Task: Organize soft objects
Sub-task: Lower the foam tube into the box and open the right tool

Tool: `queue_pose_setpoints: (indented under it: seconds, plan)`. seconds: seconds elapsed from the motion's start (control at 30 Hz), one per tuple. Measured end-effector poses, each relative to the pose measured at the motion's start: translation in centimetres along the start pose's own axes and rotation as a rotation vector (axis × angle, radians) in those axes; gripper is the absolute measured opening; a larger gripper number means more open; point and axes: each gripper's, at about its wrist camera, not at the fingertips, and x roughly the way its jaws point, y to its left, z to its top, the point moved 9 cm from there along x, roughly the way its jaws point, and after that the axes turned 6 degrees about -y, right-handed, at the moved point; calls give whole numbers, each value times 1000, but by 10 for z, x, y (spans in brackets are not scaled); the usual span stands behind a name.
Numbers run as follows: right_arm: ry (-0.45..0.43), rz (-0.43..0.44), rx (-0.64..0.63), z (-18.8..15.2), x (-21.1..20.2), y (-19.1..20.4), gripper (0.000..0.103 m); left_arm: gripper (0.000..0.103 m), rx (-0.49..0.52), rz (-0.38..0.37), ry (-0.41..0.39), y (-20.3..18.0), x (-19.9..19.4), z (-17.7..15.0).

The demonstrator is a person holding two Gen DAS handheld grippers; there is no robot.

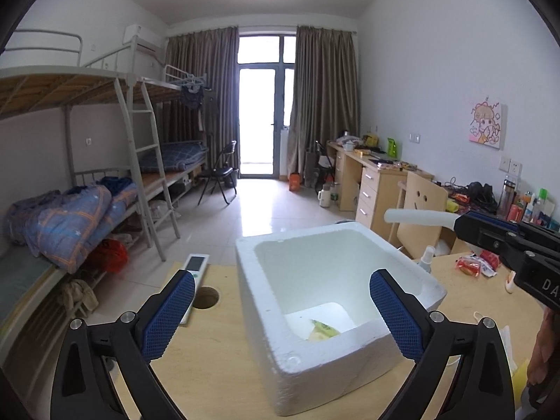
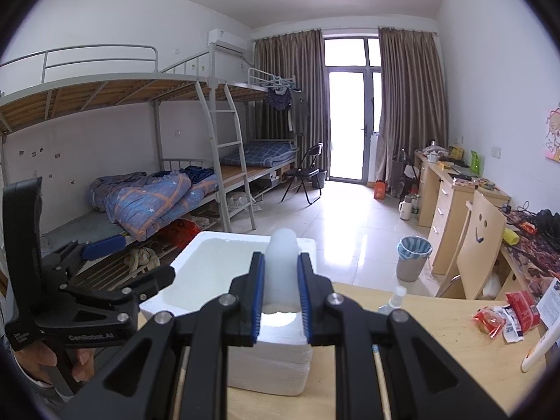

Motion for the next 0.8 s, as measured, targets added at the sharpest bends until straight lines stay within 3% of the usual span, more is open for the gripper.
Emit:
queue_pose_setpoints:
  seconds: [0.3, 0.8]
  plan:
    - [30, 55, 9, -6, 19, 16, 22, 102, 11, 56, -19, 18, -3, 2]
    - [70, 71, -1, -18, 37, 21, 22, 102, 0, 57, -1, 24, 0, -6]
